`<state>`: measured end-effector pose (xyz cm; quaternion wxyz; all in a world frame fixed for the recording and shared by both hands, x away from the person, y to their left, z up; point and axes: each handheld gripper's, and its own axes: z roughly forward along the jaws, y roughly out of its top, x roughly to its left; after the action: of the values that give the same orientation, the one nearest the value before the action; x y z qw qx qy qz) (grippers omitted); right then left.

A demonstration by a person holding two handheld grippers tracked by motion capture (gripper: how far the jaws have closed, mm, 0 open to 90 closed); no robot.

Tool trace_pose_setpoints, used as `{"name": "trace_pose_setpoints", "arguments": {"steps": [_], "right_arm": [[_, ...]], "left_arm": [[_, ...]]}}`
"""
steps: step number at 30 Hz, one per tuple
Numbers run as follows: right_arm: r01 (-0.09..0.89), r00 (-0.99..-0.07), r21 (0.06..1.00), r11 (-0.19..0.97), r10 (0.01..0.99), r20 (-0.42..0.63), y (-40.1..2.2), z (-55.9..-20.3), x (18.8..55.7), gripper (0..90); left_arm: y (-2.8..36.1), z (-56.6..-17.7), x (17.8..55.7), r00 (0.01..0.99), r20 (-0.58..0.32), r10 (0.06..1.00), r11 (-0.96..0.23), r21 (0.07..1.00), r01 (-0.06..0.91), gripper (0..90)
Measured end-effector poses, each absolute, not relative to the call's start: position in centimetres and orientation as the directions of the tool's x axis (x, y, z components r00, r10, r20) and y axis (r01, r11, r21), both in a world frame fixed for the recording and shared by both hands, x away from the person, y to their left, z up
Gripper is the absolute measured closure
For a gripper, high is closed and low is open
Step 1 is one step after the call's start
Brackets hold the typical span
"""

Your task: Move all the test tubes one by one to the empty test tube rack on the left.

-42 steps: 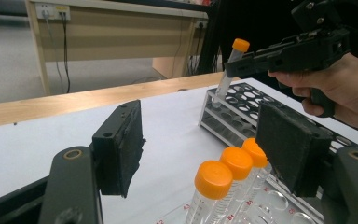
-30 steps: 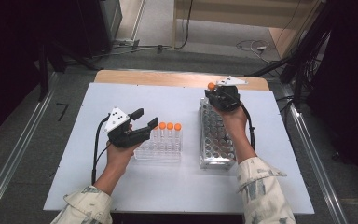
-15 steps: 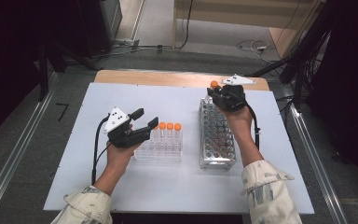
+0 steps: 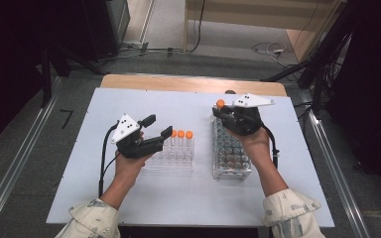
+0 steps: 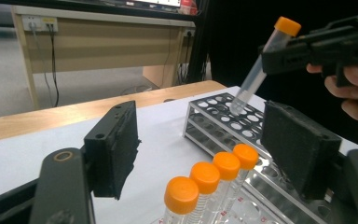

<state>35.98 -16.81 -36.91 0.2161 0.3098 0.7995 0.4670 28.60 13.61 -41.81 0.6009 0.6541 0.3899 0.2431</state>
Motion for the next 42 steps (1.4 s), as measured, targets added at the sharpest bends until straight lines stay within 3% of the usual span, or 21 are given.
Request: {"name": "trace_pose_setpoints", "arguments": {"steps": [5, 15, 34, 42], "right_arm": [[0.28, -0.754, 0.877, 0.39, 0.655, -0.05, -16.8, -37.3, 34.2, 71.7], [0.277, -0.802, 0.866, 0.415, 0.596, -0.029, -16.8, -37.4, 31.7, 71.7], [0.249, -0.905, 0.821, 0.514, 0.425, 0.009, -13.0, -38.2, 29.5, 71.6], [0.246, -0.915, 0.811, 0.53, 0.403, 0.014, -11.7, -38.8, 29.4, 71.5]], "left_arm": [[12.8, -41.4, 28.3, 0.587, -0.133, 0.799, 0.003, 0.976, 0.217, 19.4], [11.6, -40.7, 27.5, 0.632, -0.13, 0.764, -0.018, 0.975, 0.221, 19.4], [9.6, -39.0, 25.7, 0.772, -0.113, 0.626, -0.058, 0.98, 0.191, 37.5], [9.4, -39.5, 25.9, 0.794, -0.1, 0.599, -0.102, 0.975, 0.199, 50.9]]}}
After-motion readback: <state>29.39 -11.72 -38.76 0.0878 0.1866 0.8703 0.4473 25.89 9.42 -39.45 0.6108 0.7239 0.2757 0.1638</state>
